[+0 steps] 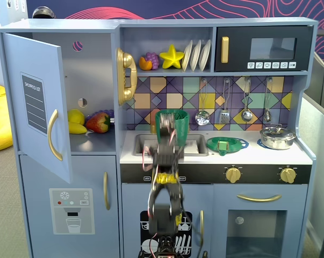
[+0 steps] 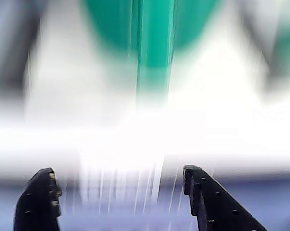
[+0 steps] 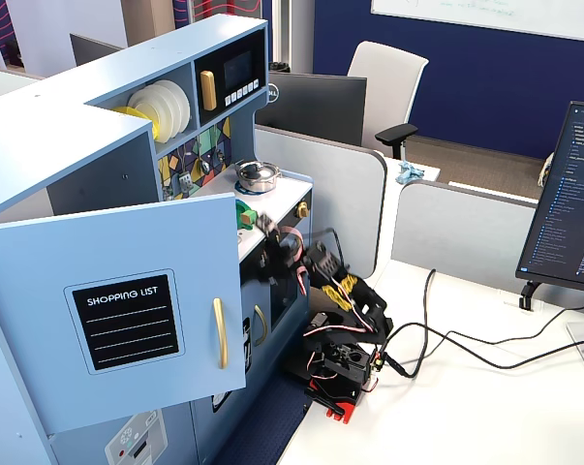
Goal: Pick up the green pineapple from the left cabinet and place it in the green recipient
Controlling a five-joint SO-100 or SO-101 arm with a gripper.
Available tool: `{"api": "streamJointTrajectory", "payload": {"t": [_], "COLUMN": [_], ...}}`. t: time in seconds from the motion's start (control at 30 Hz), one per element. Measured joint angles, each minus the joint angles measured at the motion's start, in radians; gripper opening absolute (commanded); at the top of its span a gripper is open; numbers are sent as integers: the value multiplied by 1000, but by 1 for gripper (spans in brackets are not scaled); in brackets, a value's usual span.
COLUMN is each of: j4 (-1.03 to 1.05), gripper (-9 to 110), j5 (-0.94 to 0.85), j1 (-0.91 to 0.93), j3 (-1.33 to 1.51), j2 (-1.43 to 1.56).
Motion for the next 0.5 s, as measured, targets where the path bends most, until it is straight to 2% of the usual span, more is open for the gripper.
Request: {"api": "streamJointTrajectory", "payload": {"t": [0.2,0.5], "j4": [123,270], "gripper": [16,16], "j5": [29,146], "j1": [6,11], "j3": [402,692], "j2": [288,353]}}
